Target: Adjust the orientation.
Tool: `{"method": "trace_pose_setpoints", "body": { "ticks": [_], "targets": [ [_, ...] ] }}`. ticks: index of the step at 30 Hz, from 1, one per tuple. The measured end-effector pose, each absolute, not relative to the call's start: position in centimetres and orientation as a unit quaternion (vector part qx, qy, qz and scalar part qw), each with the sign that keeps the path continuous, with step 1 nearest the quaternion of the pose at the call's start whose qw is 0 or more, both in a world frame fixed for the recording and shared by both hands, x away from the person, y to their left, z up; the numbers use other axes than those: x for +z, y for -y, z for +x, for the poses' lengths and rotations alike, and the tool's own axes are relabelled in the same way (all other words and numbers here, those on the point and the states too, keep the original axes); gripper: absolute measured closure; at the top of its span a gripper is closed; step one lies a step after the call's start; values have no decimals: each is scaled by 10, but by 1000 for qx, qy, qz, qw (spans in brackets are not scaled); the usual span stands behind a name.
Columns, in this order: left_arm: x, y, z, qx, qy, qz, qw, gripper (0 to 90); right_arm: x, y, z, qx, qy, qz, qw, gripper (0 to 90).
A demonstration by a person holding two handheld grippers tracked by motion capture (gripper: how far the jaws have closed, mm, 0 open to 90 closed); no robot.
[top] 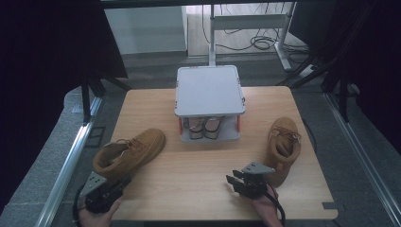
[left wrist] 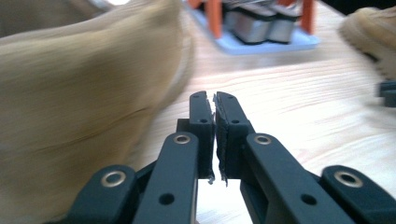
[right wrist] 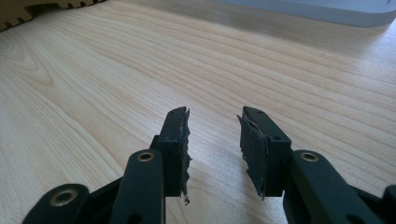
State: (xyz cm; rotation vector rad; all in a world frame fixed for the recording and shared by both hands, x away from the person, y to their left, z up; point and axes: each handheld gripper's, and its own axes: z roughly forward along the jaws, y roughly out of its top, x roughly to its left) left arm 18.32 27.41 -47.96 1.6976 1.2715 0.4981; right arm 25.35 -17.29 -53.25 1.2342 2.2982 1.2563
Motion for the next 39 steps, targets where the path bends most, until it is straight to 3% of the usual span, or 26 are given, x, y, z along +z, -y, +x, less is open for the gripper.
{"method": "trace_pose_setpoints", "body": {
  "ticks": [3, 10, 16, 26, 28, 34, 39],
  "targets": [
    [-478, -263, 187, 200, -508, 695, 468, 818, -533, 172, 254, 431, -789, 421, 121, 616],
    [-468, -229, 200, 208, -475, 711, 475, 615, -525, 173, 253, 437, -781, 427, 131, 592],
    [-464, -197, 218, 181, -443, 734, 482, 477, -519, 177, 253, 443, -772, 437, 135, 509],
    [-473, -172, 239, 149, -417, 759, 478, 423, -506, 178, 248, 442, -775, 423, 158, 517],
    [-475, -171, 240, 147, -413, 761, 479, 412, -501, 179, 245, 441, -773, 422, 172, 540],
    [-482, -180, 239, 146, -419, 759, 476, 404, -499, 192, 242, 432, -761, 438, 205, 744],
    [-497, -179, 244, 125, -423, 768, 464, 403, -503, 194, 238, 405, -761, 441, 249, 833]
  ]
}}
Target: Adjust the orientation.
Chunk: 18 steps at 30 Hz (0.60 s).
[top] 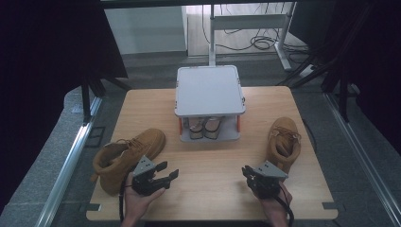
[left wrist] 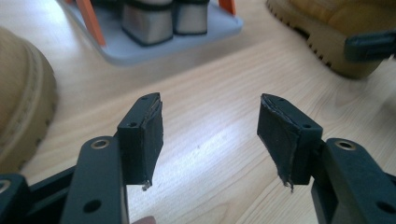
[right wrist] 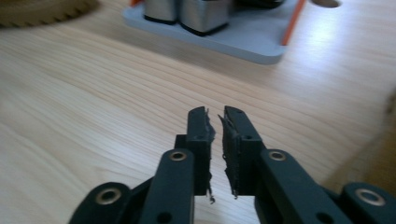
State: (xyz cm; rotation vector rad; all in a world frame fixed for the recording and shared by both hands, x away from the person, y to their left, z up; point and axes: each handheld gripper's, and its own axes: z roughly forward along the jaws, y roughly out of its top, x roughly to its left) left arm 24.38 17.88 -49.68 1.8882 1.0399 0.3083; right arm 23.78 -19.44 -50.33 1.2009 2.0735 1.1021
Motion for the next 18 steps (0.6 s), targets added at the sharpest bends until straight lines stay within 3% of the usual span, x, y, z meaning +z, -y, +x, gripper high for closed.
{"method": "trace_pose_setpoints", "body": {
  "ticks": [5, 18],
  "targets": [
    [-498, -176, 241, 120, -421, 772, 461, 402, -509, 197, 243, 397, -755, 448, 269, 893],
    [-492, -187, 238, 116, -440, 757, 469, 400, -508, 214, 251, 383, -734, 469, 307, 896]
  ]
}}
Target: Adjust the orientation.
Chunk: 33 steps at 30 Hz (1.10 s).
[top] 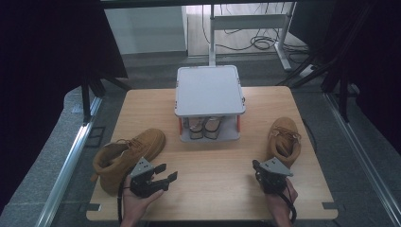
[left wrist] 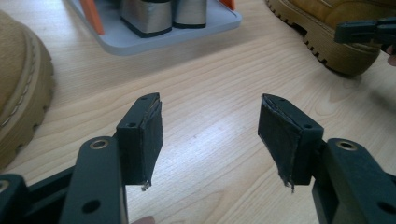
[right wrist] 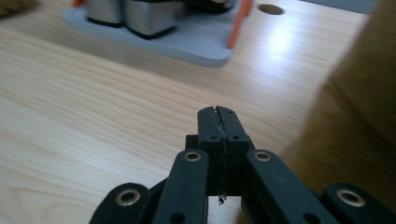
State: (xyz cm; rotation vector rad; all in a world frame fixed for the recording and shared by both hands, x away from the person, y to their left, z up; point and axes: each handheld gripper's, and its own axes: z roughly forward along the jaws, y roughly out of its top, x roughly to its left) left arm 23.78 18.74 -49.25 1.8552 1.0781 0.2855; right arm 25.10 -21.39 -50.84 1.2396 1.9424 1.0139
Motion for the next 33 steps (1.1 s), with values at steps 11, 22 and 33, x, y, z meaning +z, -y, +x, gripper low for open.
{"method": "trace_pose_setpoints", "body": {
  "ticks": [11, 22, 33],
  "targets": [
    [-494, -191, 236, 118, -446, 755, 466, 393, -510, 228, 252, 377, -729, 475, 317, 897],
    [-501, -191, 241, 102, -458, 751, 465, 398, -508, 238, 241, 395, -722, 477, 309, 898],
    [-504, -186, 243, 91, -455, 753, 466, 396, -509, 239, 238, 397, -707, 493, 314, 897]
  ]
}}
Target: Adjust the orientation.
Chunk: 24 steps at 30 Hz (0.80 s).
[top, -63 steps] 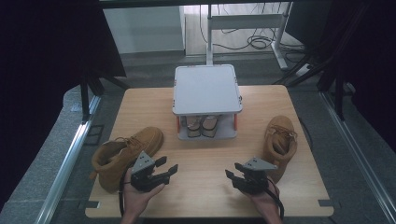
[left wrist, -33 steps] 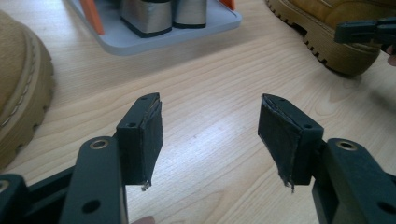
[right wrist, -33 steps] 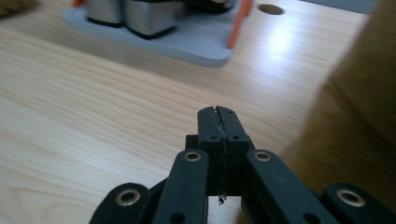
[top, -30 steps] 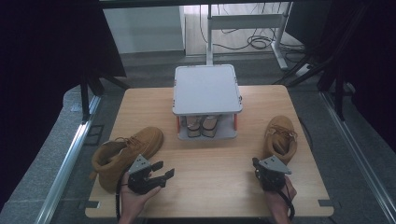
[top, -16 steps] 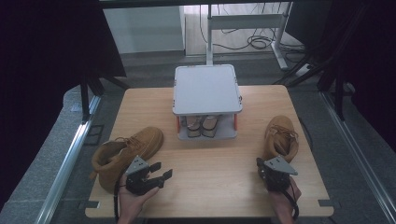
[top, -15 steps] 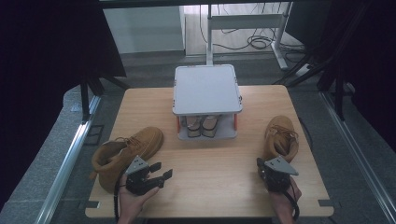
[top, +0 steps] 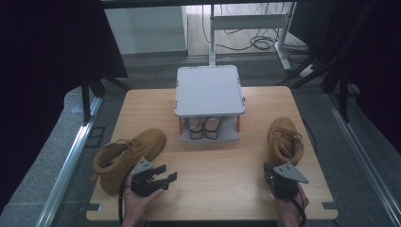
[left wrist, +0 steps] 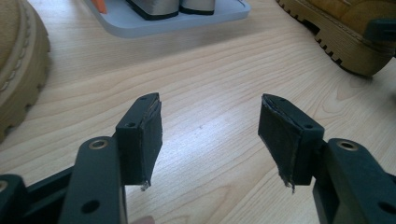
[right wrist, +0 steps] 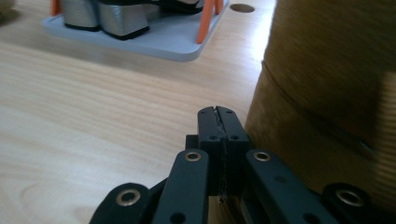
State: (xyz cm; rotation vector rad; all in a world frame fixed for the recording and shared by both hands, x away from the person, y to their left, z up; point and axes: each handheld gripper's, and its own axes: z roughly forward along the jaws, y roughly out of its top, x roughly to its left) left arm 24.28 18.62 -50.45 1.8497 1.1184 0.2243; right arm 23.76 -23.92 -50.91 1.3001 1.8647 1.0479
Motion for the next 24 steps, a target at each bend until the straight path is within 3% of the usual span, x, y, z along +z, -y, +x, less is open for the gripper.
{"method": "trace_pose_setpoints", "body": {
  "ticks": [12, 24],
  "targets": [
    [-507, -189, 244, 75, -462, 746, 475, 395, -509, 262, 229, 403, -693, 519, 298, 898],
    [-509, -189, 245, 75, -465, 746, 470, 395, -508, 287, 214, 401, -673, 539, 309, 898]
  ]
}}
